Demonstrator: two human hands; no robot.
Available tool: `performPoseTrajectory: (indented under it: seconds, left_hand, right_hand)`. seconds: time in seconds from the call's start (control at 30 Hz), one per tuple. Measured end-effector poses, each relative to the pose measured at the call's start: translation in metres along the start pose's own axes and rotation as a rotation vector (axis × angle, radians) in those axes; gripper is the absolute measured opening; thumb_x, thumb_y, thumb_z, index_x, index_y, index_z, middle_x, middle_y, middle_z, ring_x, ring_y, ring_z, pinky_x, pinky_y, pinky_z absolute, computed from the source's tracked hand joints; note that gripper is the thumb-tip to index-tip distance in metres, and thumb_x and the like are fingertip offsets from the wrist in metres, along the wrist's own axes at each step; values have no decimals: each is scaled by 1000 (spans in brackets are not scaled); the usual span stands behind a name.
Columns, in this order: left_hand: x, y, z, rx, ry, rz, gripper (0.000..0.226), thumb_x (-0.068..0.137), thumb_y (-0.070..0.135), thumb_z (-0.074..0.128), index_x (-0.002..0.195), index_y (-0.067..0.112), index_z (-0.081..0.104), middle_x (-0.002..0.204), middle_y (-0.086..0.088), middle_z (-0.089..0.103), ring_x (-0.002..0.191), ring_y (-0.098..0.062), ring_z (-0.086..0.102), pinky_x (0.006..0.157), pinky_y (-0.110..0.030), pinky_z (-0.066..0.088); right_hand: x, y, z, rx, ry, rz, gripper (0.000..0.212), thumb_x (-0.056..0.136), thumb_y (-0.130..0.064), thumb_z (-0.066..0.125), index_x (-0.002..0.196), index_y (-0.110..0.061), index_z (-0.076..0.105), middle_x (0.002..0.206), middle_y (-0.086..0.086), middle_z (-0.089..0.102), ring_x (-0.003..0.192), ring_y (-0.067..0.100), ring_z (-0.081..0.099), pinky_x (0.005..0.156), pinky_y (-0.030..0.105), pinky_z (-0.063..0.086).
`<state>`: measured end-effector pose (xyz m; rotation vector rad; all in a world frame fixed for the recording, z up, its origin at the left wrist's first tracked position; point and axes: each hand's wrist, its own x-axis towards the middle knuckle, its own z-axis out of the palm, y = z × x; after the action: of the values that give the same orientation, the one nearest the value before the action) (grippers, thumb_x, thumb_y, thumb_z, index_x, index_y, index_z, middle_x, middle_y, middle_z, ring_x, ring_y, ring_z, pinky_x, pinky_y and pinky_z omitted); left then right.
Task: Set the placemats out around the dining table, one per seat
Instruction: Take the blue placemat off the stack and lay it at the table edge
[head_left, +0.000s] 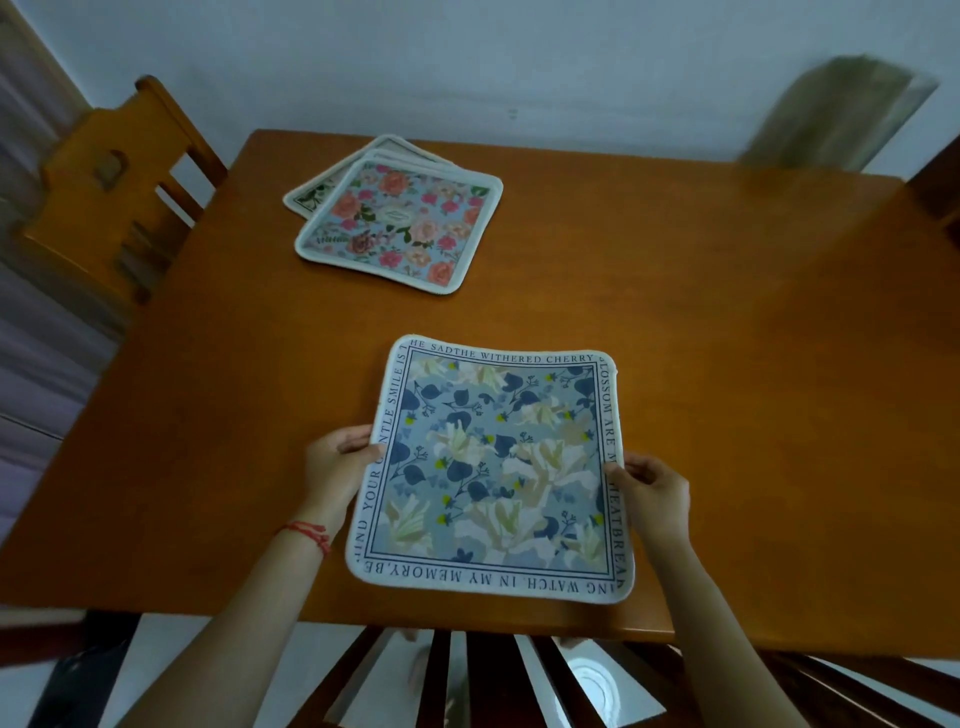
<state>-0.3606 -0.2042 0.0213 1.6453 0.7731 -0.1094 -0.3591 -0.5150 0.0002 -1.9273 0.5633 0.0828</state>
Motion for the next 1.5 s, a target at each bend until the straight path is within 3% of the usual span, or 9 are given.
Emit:
performPoseTrajectory:
  seconds: [0.3, 0.37, 0.47, 0.67, 1.07, 1.5]
  left_hand:
    - [21, -15, 17, 48, 7, -33, 25, 81, -5, 60, 105, 2, 61, 91, -8, 63, 73, -18, 63, 58, -28, 49]
    - [24, -18, 21, 71, 10, -24, 25, 81, -5, 61, 106, 0, 61, 92, -8, 63, 72, -18, 62, 57, -27, 48]
    - [26, -25, 25, 147, 8, 5, 24, 81, -3, 62, 105, 0, 62, 94, -10, 64, 70, -15, 61, 55, -24, 46]
    - [31, -38, 24, 263, 46, 62, 24, 80, 0, 65, 104, 0, 64, 99, -16, 67, 74, -24, 63, 62, -27, 49]
    - [34, -37, 29, 331, 82, 111, 25, 80, 4, 67, 105, 3, 67, 101, -16, 69, 72, -26, 65, 69, -40, 56]
    - [36, -42, 31, 293, 54, 79, 28, 77, 5, 70, 105, 2, 66, 101, -16, 69, 75, -26, 66, 69, -36, 55]
  right_hand:
    - [17, 15, 8, -42, 25, 57, 17, 81, -16, 67, 75, -29, 58, 83, 4, 70, 70, 21, 68, 64, 41, 58]
    - [20, 19, 9, -49, 34, 61, 13, 81, -16, 67, 77, -26, 60, 83, 4, 70, 70, 19, 67, 60, 34, 58]
    - [23, 25, 9, -106, 56, 52, 8, 81, -15, 67, 89, -13, 67, 81, 3, 68, 64, 9, 62, 46, 12, 48]
    - [26, 27, 7, -154, 53, 36, 15, 82, -13, 67, 96, -8, 68, 77, -1, 63, 63, 0, 56, 46, 1, 41]
    - [31, 23, 7, -189, 31, -3, 15, 84, -15, 64, 97, -10, 69, 81, -1, 65, 57, -5, 55, 46, 0, 39]
    - [34, 29, -1, -230, 42, -20, 15, 83, -17, 65, 96, -12, 69, 82, -3, 67, 64, -3, 57, 48, 8, 39]
